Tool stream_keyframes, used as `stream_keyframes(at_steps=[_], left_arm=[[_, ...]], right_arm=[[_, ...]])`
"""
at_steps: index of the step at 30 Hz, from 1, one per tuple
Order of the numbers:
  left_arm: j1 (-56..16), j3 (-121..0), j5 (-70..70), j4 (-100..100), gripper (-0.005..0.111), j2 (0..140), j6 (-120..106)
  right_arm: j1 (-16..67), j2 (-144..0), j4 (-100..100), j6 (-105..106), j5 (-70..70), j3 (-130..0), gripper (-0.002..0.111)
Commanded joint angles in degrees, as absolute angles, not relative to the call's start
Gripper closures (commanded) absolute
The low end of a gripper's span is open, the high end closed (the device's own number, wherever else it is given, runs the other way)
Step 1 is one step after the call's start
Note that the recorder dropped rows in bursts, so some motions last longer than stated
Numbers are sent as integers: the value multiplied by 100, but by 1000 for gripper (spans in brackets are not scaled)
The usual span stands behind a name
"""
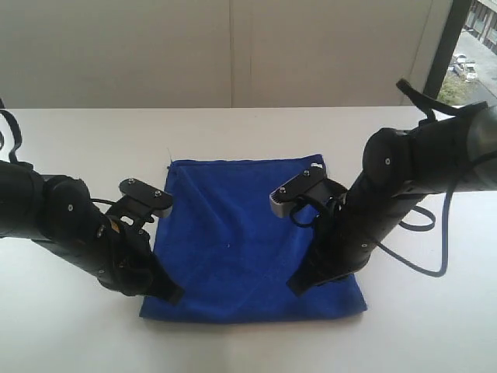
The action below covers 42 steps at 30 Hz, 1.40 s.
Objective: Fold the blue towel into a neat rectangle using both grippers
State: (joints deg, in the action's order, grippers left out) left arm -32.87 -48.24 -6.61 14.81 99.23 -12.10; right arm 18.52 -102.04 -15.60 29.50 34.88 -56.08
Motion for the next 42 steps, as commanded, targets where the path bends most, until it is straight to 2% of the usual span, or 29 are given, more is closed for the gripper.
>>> stream_keyframes(at_steps=[1,8,12,22,32,42], left_arm=[[-3332,-4804,-794,1511,107,9834,-1129],[-3332,-4804,-1235,1303,107,9127,-1129],[-3570,-4804,-605,1660,107,8962,-1131],[-3733,-4804,-922,1612,107,10011,-1131],[-3733,-4421,-1672,834,107,10066,-1019],[-3733,-4407,-2209,370,107,10066,-849]], right_arm=[[1881,-10254,-1564,3028,3419,-5586,108],[1881,-10252,-1297,2798,3407,-5365,108],[1881,-10252,-1297,2633,3168,-5252,108],[1881,-10252,-1297,2548,3272,-5120,108],[1894,-10230,-1295,2237,3486,-4477,108],[2319,-10182,-1170,1855,3745,-4084,108]])
